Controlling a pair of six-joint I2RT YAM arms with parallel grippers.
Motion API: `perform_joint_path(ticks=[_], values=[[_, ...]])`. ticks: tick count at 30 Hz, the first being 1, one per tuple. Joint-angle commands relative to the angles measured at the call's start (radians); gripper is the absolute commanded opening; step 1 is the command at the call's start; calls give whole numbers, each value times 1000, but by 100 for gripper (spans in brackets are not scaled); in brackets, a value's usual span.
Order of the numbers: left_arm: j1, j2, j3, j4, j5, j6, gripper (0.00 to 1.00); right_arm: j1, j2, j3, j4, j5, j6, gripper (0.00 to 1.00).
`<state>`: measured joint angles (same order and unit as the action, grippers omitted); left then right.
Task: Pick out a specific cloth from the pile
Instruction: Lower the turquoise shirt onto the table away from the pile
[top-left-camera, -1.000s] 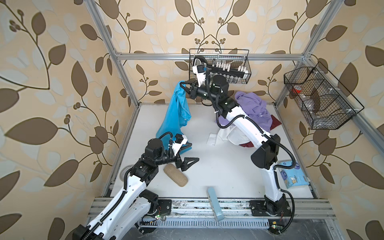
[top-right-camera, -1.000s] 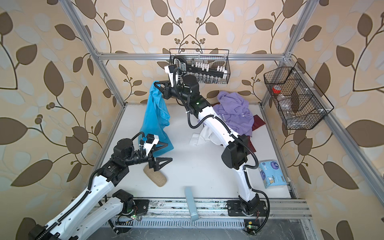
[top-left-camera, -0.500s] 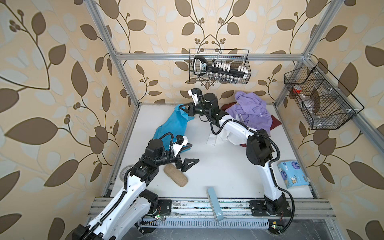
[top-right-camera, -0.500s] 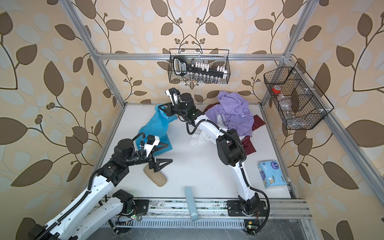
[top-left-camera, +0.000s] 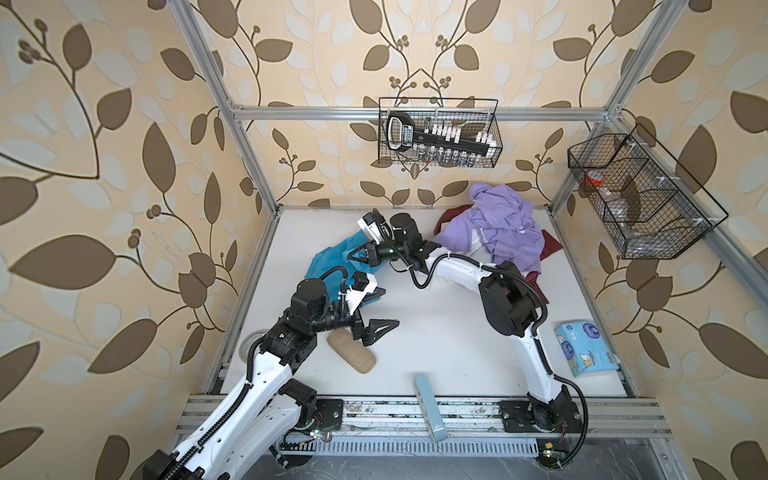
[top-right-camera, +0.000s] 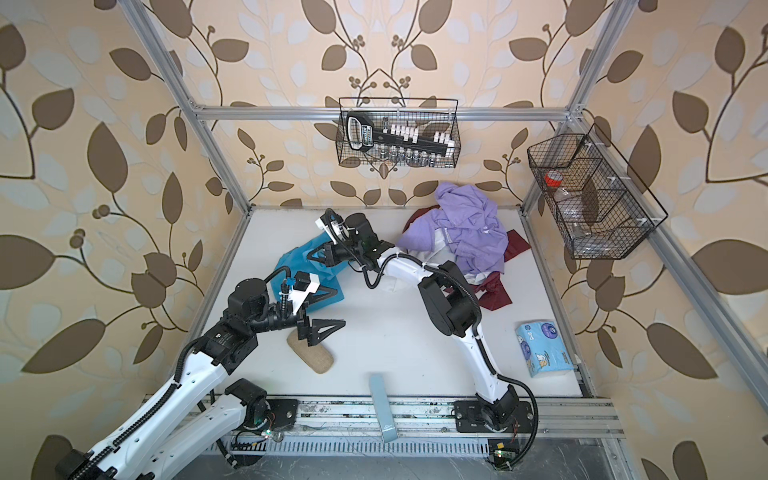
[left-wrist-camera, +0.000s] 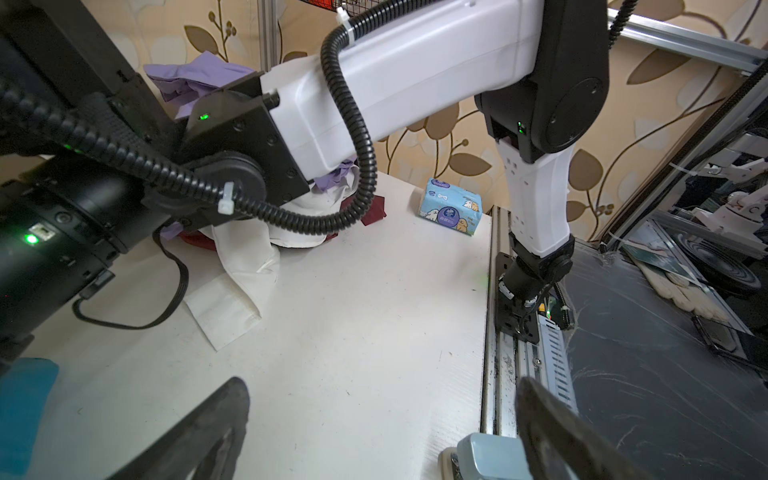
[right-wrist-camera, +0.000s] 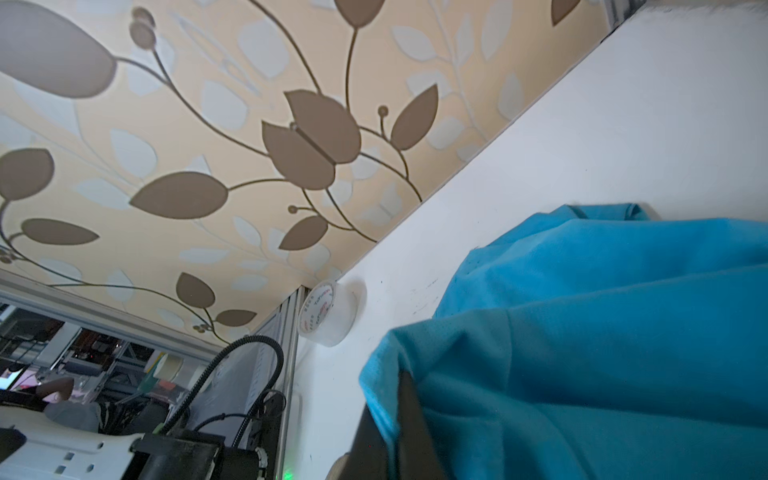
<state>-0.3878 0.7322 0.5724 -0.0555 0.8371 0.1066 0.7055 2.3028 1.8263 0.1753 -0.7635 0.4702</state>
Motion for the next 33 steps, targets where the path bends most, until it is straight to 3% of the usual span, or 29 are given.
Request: perform_joint_path(ticks=[1, 5, 8, 9, 12, 13, 17, 33], values=[[-13, -19, 7, 1, 25, 27, 99, 34, 39, -11, -60, -30, -59, 0], [-17, -24, 5, 0, 23, 28, 99, 47, 72, -15, -101, -22, -93, 0], [-20, -28, 4, -4, 20, 31, 99, 52, 103, 2, -193, 21, -150, 9], [-20, -30, 3, -4, 19, 33, 99, 54, 110, 4, -212, 33, -163, 13], [-23, -33, 3, -4, 17, 34, 99, 57, 127, -1, -243, 64, -183, 48], [-23, -33, 1, -6, 16, 36, 99, 56, 131, -1, -250, 74, -186, 55], [-25, -35, 4, -8, 13, 36, 99, 58, 152, 6, -264, 113, -185, 69], [-31, -44, 3, -7, 19, 36, 99, 72, 375, 273, -251, 187, -36, 67]])
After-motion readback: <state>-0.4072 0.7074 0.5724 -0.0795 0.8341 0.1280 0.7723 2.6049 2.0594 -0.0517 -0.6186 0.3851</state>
